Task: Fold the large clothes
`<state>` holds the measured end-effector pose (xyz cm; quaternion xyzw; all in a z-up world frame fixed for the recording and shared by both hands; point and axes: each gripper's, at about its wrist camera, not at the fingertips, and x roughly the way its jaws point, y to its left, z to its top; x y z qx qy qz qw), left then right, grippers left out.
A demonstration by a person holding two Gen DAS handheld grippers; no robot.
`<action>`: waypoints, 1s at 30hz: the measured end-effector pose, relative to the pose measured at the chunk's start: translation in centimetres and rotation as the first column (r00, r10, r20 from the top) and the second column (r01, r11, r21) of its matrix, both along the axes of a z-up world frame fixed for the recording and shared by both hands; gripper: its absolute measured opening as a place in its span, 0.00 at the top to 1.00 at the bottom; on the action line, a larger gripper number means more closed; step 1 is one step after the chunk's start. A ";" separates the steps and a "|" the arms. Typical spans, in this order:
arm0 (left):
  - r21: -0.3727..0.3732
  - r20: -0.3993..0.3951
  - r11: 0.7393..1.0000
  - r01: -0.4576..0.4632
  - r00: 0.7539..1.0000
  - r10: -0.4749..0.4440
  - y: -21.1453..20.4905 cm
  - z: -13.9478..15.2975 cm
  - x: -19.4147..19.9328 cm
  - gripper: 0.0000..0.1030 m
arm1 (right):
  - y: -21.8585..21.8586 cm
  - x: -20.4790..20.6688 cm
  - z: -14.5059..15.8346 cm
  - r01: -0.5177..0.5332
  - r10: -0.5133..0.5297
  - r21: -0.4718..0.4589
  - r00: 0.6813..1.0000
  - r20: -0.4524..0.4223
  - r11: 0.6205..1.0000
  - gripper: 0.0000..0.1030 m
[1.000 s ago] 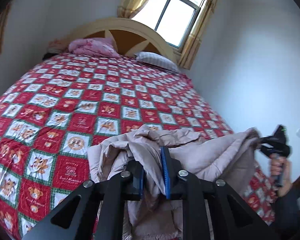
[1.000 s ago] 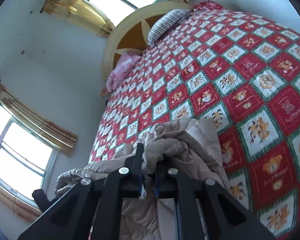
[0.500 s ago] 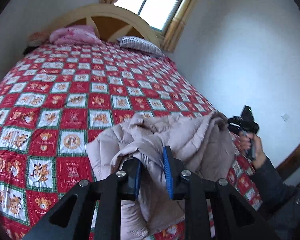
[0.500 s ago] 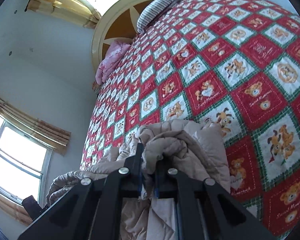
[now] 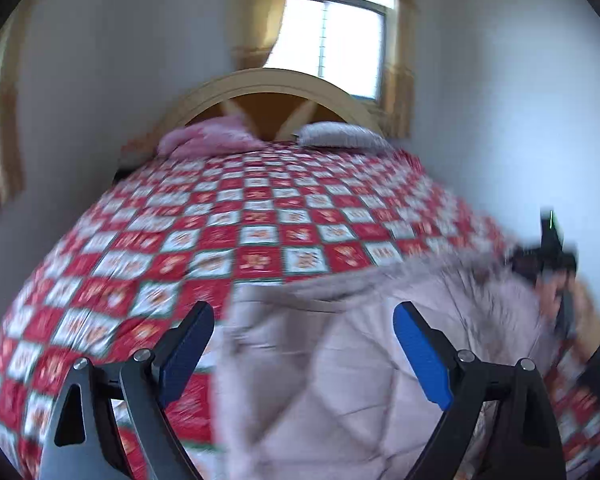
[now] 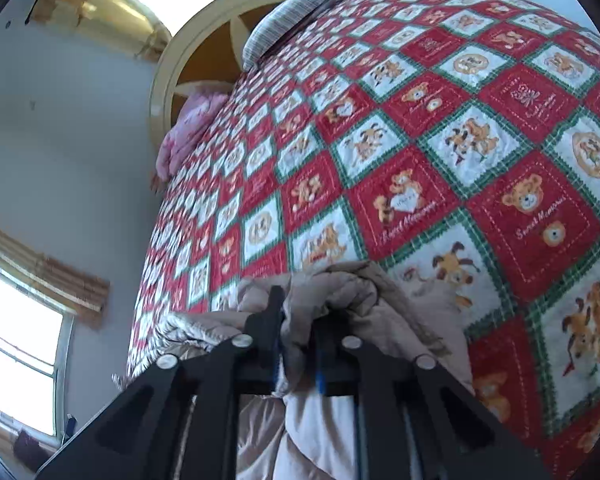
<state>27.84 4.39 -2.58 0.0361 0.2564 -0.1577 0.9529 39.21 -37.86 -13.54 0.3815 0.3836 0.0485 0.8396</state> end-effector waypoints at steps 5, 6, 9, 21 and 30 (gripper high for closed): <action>0.365 0.079 0.929 -0.059 0.996 0.033 -10.6 -7.6 2.7 0.11 | 2.0 -2.8 3.0 0.097 -0.084 -0.137 0.991 0.101 0.986 0.13; 0.406 0.088 0.909 -0.089 0.994 0.058 -11.6 -9.1 3.7 0.11 | 2.9 -3.9 4.1 0.132 -0.104 -0.201 0.984 0.147 0.971 0.09; 0.360 -0.007 0.923 -0.137 0.989 0.149 -11.1 -10.9 6.7 0.11 | 7.0 -5.8 6.5 0.125 -0.033 -0.357 0.967 0.253 0.926 0.09; 0.296 -0.001 0.926 -0.233 0.970 0.245 -9.1 -7.8 11.0 0.07 | 16.1 -0.2 -1.7 -0.118 0.189 -0.564 0.980 0.069 0.817 0.13; 0.286 -0.082 0.926 -0.248 0.956 0.281 -8.1 -13.1 15.0 0.02 | 15.6 0.6 -3.8 -0.138 0.175 -0.551 0.985 0.014 0.823 0.10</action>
